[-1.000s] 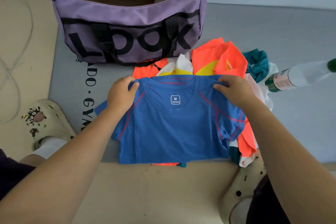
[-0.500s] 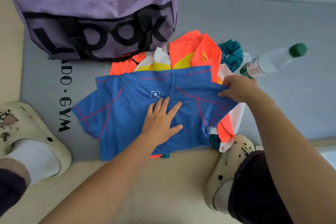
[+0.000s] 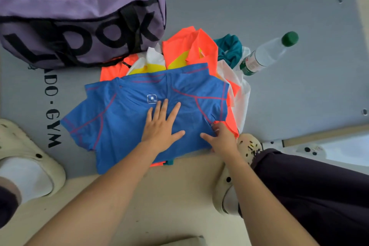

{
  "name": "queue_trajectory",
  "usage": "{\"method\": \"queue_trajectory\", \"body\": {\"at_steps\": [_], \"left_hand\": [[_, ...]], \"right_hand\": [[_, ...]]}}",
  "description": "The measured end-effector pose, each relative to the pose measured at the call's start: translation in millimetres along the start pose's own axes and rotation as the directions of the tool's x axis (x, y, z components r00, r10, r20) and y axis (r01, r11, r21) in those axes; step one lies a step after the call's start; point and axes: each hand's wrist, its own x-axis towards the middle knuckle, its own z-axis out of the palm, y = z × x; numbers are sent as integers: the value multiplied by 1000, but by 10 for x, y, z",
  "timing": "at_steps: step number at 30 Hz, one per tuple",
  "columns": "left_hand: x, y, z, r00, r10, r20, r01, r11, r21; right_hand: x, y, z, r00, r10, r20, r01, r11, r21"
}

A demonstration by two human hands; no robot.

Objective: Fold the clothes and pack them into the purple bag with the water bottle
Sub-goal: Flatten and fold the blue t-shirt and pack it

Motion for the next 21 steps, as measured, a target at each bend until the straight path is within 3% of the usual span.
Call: {"method": "queue_trajectory", "body": {"at_steps": [2,5,7,9,11,13,15,18,21], "left_hand": [[0,-18,-16,1000,6,5,-6,1000,4],[7,-26,-49,1000,16,19,-16,1000,14],[17,-3,-80,1000,7,-4,-7,1000,-2],[20,45,-119,997,5,-73,-7,1000,-24],[31,92,-144,991,36,-131,-39,999,-20],[61,119,-169,993,61,-106,-62,998,-8],[107,115,-192,998,51,-28,-51,999,-18],[167,103,-206,997,41,60,-40,999,-29],[181,103,-193,995,44,92,-42,999,-31]], "right_hand": [[13,124,14,999,12,50,-9,998,-64],[80,175,-146,992,4,125,39,938,-343],[162,50,-314,989,19,146,34,935,-352],[287,-133,-469,999,-41,33,49,952,-301],[421,-340,-581,975,-139,-172,103,974,-203],[575,-523,-641,938,-209,-277,201,978,-56],[747,-660,-666,929,-303,-213,290,953,-90],[977,-740,-669,952,-307,-10,286,896,-339],[1083,-786,-723,965,-261,-28,221,866,-448]]}}
